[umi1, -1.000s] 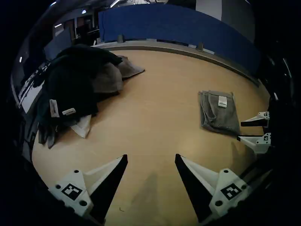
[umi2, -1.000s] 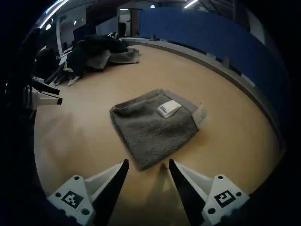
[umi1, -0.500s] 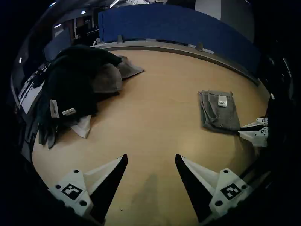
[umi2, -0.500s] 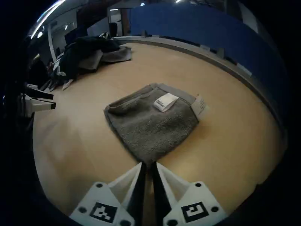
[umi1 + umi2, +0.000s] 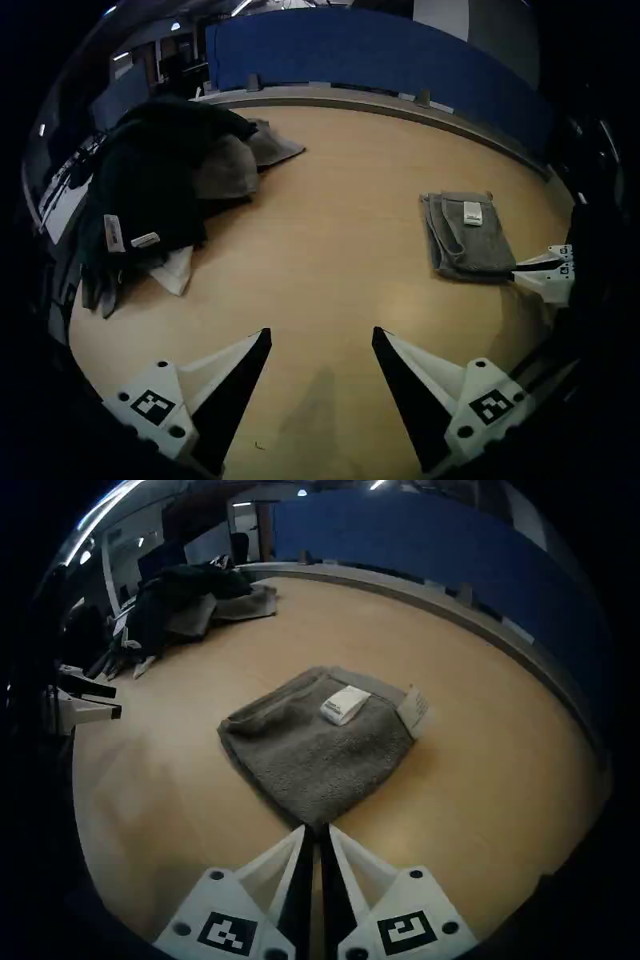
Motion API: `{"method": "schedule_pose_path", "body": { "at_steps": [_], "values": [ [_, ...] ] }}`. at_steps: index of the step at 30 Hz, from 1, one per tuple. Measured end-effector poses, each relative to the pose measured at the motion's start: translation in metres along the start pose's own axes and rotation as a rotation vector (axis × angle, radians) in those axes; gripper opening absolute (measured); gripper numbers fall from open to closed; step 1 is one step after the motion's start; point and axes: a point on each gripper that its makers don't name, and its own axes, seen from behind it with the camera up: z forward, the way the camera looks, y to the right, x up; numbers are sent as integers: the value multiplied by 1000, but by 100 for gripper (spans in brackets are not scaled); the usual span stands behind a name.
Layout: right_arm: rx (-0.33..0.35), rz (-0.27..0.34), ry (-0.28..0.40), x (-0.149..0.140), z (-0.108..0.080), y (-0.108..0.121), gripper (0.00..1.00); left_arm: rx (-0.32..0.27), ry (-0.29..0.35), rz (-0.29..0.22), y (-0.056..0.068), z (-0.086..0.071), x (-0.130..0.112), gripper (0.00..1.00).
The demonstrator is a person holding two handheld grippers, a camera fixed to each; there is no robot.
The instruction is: Fold towel
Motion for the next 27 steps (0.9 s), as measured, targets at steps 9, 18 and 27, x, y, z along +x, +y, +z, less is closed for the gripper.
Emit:
{"method": "schedule_pose_path", "body": {
  "at_steps": [9,18,27],
  "values": [
    [-13,-36,88,45,-30,10,5,-7,12,-4,1,2,10,94],
    [-23,-75,179,102,-73,21,5,-7,23,-4,1,1,16,94],
    [-28,-117,225,136,-113,32,5,-11,29,-2,4,-4,16,94]
  ]
}}
